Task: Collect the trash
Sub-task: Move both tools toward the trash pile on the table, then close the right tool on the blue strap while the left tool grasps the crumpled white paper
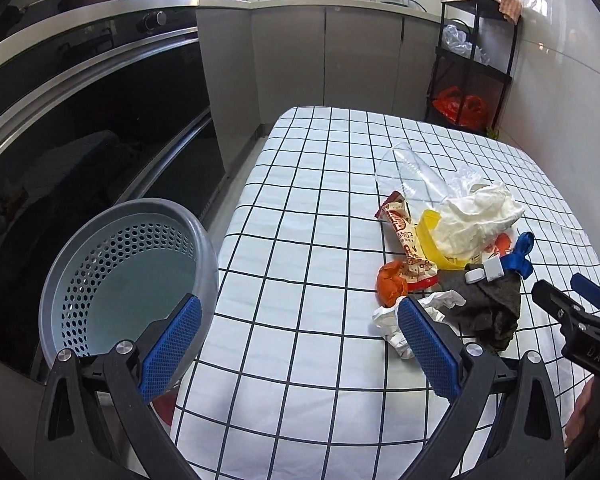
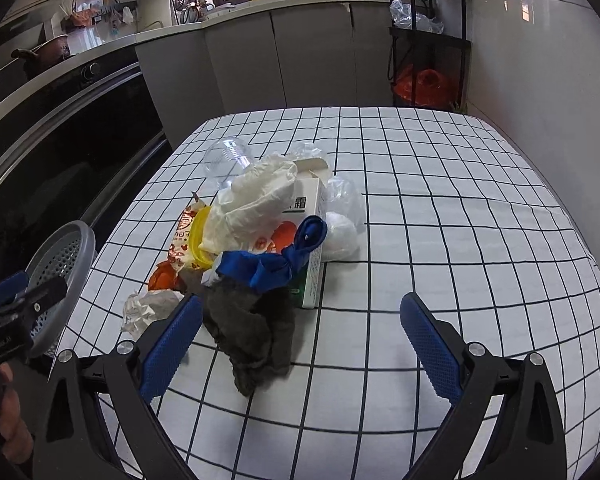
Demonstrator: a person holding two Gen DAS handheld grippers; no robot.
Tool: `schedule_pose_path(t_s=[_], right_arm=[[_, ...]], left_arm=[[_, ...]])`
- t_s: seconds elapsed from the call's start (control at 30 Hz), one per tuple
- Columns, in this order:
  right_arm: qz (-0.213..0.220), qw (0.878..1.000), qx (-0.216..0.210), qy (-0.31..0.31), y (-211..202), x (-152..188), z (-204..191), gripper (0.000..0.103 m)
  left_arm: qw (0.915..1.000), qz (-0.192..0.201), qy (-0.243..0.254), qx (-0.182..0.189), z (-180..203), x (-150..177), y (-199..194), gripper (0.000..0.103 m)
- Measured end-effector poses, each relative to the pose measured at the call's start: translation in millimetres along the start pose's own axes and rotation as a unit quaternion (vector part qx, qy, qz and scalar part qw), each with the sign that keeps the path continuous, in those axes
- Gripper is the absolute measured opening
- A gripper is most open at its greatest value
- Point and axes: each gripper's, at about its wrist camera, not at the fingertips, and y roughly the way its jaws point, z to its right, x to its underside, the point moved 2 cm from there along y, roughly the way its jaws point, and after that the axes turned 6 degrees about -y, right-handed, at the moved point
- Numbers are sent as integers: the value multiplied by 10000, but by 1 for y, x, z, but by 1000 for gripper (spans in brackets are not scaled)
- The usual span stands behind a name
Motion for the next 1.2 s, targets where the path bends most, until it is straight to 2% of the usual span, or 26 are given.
schedule_pose_path(t_s=[0.1, 0.33, 0.4, 0.47, 0.63, 0.77, 0.97, 1.2], right_arm=[[55, 10000, -1, -55, 8, -9, -5, 95], [-115, 9995, 65, -271, 35, -16, -17, 94], [-116, 9995, 64, -280, 37, -16, -18, 91], [-168, 9994, 98, -287, 39, -16, -18, 69], [-262, 9990, -9, -360, 42, -14, -23, 50], [-207, 9987, -77, -467, 38, -14, -29, 29], [-57, 9990, -248, -368, 26, -16, -26, 21], [285, 9981, -494, -225, 1, -19, -25, 19]], left_arm=[[10000, -7, 47, 18, 4, 2, 3, 97], [9999, -39, 105, -62, 6, 3, 12, 96], [9999, -54, 81, -69, 5, 2, 13, 96], [9999, -61, 69, -66, 5, 2, 14, 97], [9999, -61, 135, -62, 10, 4, 13, 97], [9998, -36, 182, -57, 13, 6, 13, 97], [9997, -32, 232, -35, 17, 9, 13, 97], [9995, -113, 237, 198, 22, 13, 15, 97]])
